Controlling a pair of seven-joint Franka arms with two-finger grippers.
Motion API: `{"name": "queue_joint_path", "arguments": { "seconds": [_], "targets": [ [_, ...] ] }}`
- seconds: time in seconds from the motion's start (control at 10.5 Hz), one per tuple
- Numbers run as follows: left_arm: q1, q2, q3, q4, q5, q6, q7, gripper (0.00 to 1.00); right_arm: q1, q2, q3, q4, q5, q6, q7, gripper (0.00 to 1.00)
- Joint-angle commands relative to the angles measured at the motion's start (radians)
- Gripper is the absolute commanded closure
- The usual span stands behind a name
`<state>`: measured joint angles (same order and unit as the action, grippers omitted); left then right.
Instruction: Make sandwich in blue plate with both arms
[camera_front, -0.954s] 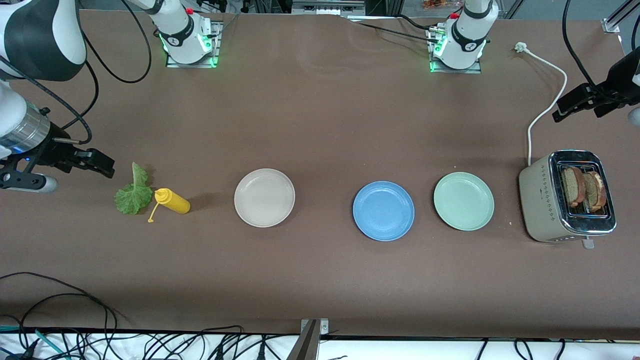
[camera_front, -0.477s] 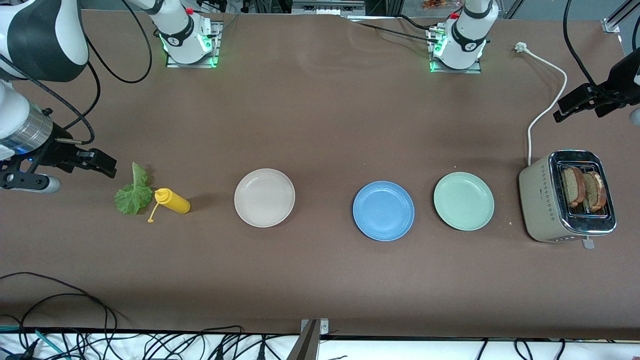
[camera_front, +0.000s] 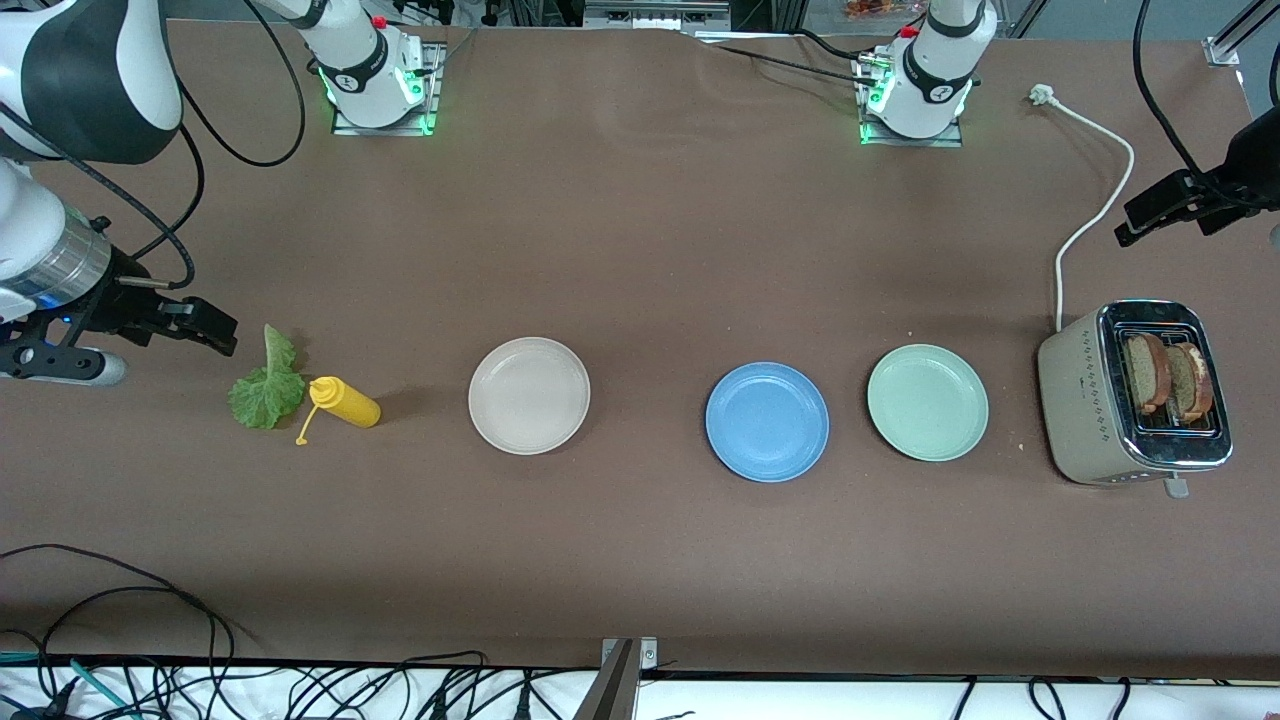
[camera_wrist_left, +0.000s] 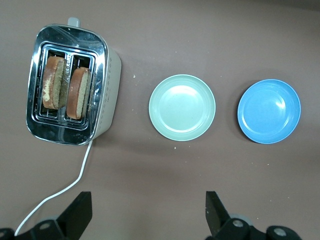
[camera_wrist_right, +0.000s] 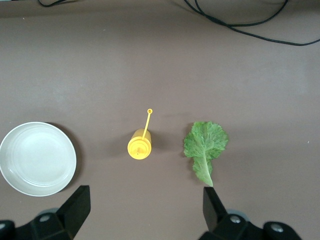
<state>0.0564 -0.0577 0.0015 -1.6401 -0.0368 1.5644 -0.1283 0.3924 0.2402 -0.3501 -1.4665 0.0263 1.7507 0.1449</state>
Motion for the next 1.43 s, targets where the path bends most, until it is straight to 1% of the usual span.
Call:
{"name": "queue_joint_path", "arguments": {
  "seconds": [0.0,1.34],
  "targets": [
    [0.016,0.009,-0.003,0.019,0.032,-0.020,0.016,0.00,0.003,0.001,0.000,0.009,-0.012,-0.007,0.005,0.00],
    [0.026,0.015,-0.003,0.019,0.032,-0.020,0.013,0.00,-0.001,0.011,-0.001,0.011,-0.012,0.016,-0.008,0.00]
  ]
}}
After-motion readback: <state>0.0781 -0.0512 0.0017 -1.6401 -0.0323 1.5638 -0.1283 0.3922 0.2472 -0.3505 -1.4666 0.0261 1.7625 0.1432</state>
